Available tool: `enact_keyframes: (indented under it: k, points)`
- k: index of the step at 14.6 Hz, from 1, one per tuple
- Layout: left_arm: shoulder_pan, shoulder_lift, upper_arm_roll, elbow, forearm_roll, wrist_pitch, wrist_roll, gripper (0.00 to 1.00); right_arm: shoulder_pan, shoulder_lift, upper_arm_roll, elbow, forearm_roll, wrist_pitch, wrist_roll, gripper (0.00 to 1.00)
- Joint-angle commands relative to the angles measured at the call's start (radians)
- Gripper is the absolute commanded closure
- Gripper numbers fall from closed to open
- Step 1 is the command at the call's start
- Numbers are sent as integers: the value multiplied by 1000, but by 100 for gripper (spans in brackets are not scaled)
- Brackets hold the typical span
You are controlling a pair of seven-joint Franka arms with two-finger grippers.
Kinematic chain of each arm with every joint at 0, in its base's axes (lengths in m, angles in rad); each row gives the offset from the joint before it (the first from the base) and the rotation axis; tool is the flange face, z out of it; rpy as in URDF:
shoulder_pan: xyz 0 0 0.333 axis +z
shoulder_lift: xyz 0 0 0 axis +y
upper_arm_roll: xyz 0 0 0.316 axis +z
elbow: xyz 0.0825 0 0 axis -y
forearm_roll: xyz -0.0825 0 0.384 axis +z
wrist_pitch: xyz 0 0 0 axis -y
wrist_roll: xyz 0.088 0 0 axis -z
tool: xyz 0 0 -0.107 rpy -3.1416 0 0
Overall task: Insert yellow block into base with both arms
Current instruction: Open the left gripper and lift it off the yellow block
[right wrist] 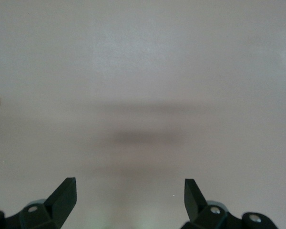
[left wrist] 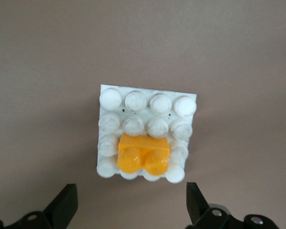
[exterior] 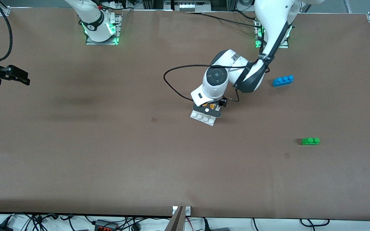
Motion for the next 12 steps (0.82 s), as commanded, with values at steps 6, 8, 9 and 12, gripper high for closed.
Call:
enact_keyframes:
  k: [6, 8, 9, 12]
  points:
    - [257, -167, 7, 63, -58, -219, 3, 0, -9, 6, 6, 19, 0, -16, 11, 0]
    - [363, -189, 11, 83, -58, -255, 2, 0, -8, 6, 6, 19, 0, -15, 11, 0]
    - [409, -221, 29, 86, -63, -278, 2, 0, -9, 4, 6, 17, 0, -15, 11, 0]
    - [500, -332, 78, 80, -78, -366, 8, 0, -8, 4, 6, 19, 0, -15, 11, 0]
